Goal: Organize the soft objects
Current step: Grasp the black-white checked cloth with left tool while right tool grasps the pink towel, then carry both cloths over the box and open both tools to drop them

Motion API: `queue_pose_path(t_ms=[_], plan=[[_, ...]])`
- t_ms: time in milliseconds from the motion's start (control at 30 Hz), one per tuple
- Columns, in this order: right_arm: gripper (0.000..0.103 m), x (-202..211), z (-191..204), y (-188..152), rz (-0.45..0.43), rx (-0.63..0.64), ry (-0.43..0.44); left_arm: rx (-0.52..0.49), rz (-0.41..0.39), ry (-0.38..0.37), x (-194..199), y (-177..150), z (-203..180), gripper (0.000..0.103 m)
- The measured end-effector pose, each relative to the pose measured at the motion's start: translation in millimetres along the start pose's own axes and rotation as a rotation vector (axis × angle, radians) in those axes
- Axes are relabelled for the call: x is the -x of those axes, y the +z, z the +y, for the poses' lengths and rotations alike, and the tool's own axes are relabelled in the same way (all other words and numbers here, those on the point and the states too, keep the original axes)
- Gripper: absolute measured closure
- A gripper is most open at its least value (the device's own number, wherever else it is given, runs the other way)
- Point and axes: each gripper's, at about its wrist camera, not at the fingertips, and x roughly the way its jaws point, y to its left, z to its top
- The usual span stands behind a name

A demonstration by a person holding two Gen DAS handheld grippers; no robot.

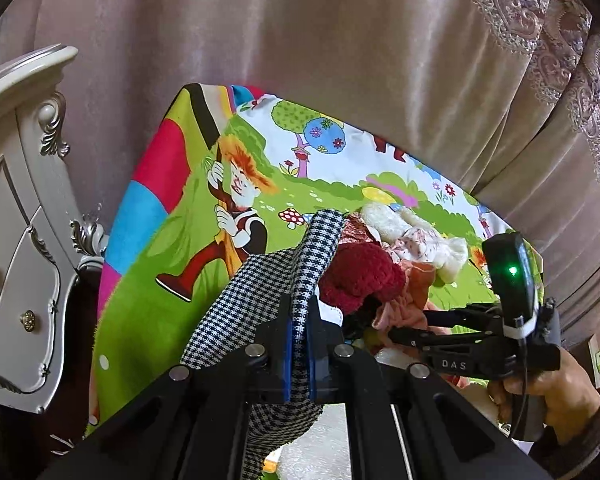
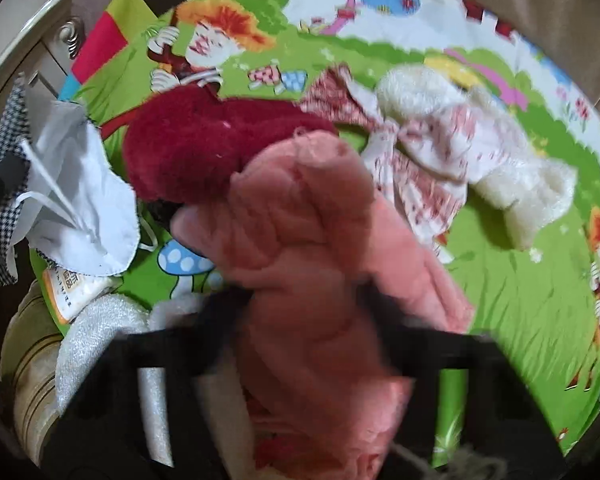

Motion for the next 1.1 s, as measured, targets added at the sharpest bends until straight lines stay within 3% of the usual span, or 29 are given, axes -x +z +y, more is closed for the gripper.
queue_pose_path(t_ms=[100,133,233,733,1100], plan=[[0.068,4,-7,-4,-0.031,-0.011,0.01,-0.001,-0.013,-0.005,2,0,-3,0.097],[0.08,6,-10,-5,-0.041,-0.026,0.009,0.0,-0.019,-0.01,4,0,-4,0.097],[0.087,21,-25,-11,-0.097,-0.092,0.033,-0.002,-0.043,-0.018,10,0,-8,0.097],[0.088,122,-52,-60,-0.37,-0.23,-0.007,0.0,-0.149,-0.073,46,4,-32,0.097],[0.088,164,-60,-116,-0.425,-0.288,-0.012,-0.051,-0.171,-0.156,69,-2,-71,0.097]])
